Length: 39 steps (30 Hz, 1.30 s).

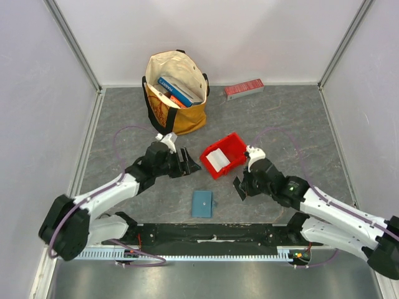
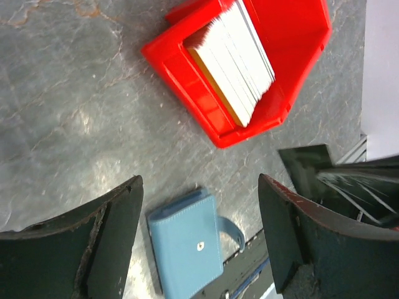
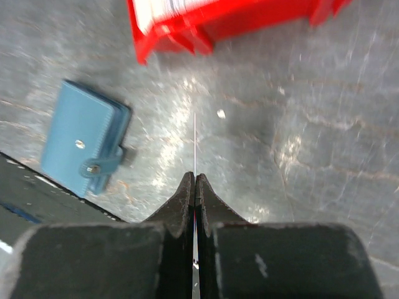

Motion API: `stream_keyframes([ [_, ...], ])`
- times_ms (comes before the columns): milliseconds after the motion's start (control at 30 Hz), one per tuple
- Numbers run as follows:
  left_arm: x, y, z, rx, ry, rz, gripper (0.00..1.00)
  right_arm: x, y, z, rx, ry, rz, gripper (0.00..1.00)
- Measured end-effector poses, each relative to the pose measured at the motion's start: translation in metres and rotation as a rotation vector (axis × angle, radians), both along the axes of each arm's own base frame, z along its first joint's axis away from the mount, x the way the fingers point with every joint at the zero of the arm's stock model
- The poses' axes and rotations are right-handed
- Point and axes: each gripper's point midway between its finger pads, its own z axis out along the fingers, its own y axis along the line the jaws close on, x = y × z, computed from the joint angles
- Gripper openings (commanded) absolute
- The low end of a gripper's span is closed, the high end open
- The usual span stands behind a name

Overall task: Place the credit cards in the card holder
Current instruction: Open the card holder at the center of the board.

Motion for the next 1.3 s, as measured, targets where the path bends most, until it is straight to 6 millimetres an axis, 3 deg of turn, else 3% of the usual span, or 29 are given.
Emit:
stream_keyframes([
  [167, -0.021, 0.023, 0.012, 0.012, -0.045, 0.032, 0.80, -0.019, -0.004, -0.040, -0.076, 0.057, -0.053, 0.01],
  [367, -0.043, 0.043, 0.000, 0.048, -0.021, 0.053, 0.80, -0.023, 0.002, -0.067, -0.139, 0.073, -0.077, 0.09],
  [633, -0.058, 0.051, -0.019, 0.085, 0.039, 0.042, 0.80, -0.023, 0.014, -0.070, -0.141, 0.061, -0.065, 0.17],
  [800, -0.060, 0.052, -0.023, 0.093, 0.051, 0.039, 0.80, -0.024, 0.015, -0.071, -0.142, 0.064, -0.053, 0.17],
  [967, -0.061, 0.051, -0.027, 0.099, 0.065, 0.033, 0.80, -0.024, 0.017, -0.067, -0.165, 0.063, -0.033, 0.08],
  [1300, -0.061, 0.051, -0.028, 0.101, 0.070, 0.031, 0.80, -0.020, 0.011, -0.063, -0.263, 0.044, -0.045, 0.11],
])
